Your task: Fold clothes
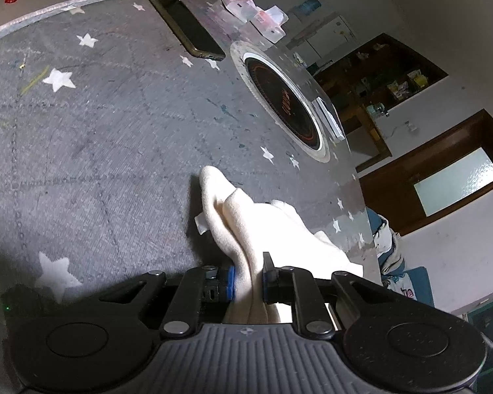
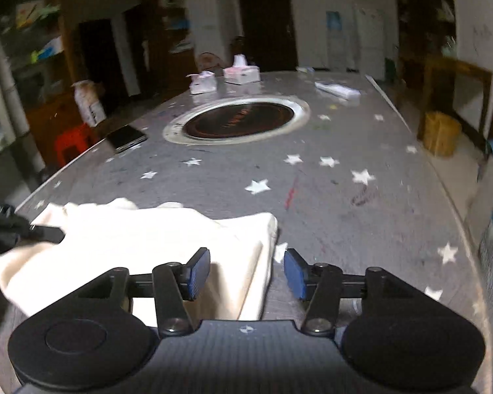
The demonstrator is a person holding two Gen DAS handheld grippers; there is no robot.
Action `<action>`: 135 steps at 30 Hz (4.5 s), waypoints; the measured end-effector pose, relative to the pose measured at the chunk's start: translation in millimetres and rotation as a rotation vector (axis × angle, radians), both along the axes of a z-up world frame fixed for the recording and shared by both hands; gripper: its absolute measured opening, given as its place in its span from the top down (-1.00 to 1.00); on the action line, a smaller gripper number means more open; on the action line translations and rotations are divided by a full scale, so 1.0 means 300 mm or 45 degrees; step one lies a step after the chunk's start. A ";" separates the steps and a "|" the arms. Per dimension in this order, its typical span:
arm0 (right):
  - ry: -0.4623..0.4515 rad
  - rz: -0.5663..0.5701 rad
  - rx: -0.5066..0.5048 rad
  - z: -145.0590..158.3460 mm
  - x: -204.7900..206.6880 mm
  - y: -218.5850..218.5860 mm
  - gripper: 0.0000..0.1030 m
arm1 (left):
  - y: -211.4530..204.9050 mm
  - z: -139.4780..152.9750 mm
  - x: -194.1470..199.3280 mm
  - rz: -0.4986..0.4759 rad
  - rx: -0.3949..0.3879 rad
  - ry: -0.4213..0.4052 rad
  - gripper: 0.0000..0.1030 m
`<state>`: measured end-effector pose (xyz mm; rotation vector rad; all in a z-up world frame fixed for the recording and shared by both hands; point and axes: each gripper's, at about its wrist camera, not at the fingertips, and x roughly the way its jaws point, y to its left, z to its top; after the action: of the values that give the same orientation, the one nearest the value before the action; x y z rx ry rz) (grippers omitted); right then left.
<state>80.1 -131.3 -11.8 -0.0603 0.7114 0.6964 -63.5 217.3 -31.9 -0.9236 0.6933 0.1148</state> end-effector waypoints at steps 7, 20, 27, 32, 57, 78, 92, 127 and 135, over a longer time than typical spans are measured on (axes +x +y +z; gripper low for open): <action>0.111 0.008 0.137 -0.045 0.039 -0.003 0.56 | -0.019 0.022 0.014 -0.026 0.089 0.018 0.69; -0.112 -0.044 0.167 0.114 -0.050 -0.093 0.81 | -0.143 0.169 0.143 -0.201 0.235 -0.084 0.72; -0.221 -0.204 0.111 0.190 -0.041 -0.252 0.81 | -0.299 0.186 0.289 -0.337 0.230 -0.132 0.72; -0.245 -0.292 0.059 0.196 -0.032 -0.349 0.81 | -0.414 0.185 0.384 -0.428 0.292 -0.138 0.73; -0.122 -0.384 -0.051 0.047 0.108 -0.403 0.76 | -0.462 0.127 0.499 -0.419 0.571 0.014 0.47; -0.045 -0.224 -0.082 0.001 0.213 -0.194 0.59 | -0.647 0.080 0.649 -0.666 0.685 -0.025 0.56; -0.058 -0.192 -0.090 0.002 0.235 -0.129 0.50 | -0.671 0.084 0.672 -0.669 0.738 -0.023 0.55; -0.072 -0.288 -0.015 0.011 -0.122 -0.341 0.17 | -0.681 0.096 0.433 -0.632 0.816 -0.043 0.20; -0.107 -0.266 -0.040 0.035 -0.141 -0.298 -0.19 | -0.676 0.113 0.386 -0.611 0.809 -0.059 0.06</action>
<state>37.8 -220.5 -1.2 -0.0432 0.6374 0.4798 52.3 14.7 1.9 -0.1396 0.7548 -0.1108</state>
